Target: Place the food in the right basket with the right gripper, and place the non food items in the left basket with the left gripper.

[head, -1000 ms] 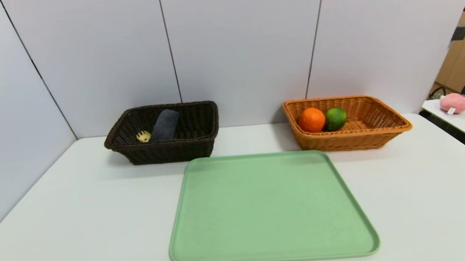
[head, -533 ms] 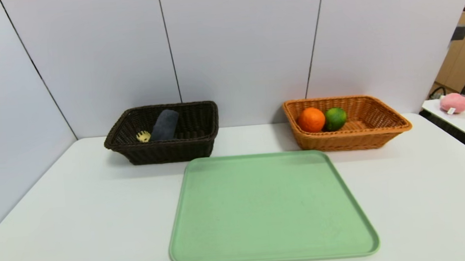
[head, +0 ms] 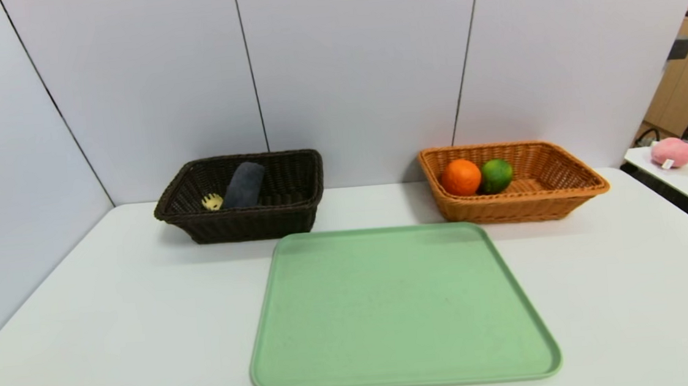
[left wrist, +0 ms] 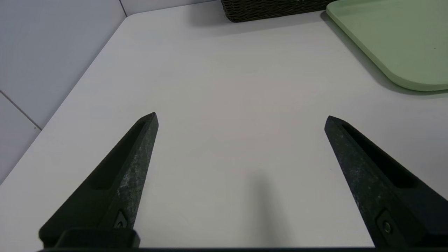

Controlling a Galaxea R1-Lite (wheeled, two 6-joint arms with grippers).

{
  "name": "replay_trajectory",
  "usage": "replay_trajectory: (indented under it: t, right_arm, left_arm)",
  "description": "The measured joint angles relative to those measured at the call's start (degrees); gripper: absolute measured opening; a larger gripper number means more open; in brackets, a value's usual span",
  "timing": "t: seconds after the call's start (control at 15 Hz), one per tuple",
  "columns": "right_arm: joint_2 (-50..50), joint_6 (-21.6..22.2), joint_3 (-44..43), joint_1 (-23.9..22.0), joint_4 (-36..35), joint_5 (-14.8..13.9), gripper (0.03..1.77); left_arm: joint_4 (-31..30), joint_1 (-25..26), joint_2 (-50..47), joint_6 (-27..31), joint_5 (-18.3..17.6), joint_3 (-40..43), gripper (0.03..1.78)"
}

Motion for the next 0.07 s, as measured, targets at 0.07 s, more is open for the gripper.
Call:
replay_trajectory:
  t: [0.07]
  right_arm:
    - [0.00, 0.07, 0.00, 0.00, 0.01, -0.01, 1.71]
  left_arm:
    - [0.00, 0.00, 0.00, 0.00, -0.02, 0.00, 1.69]
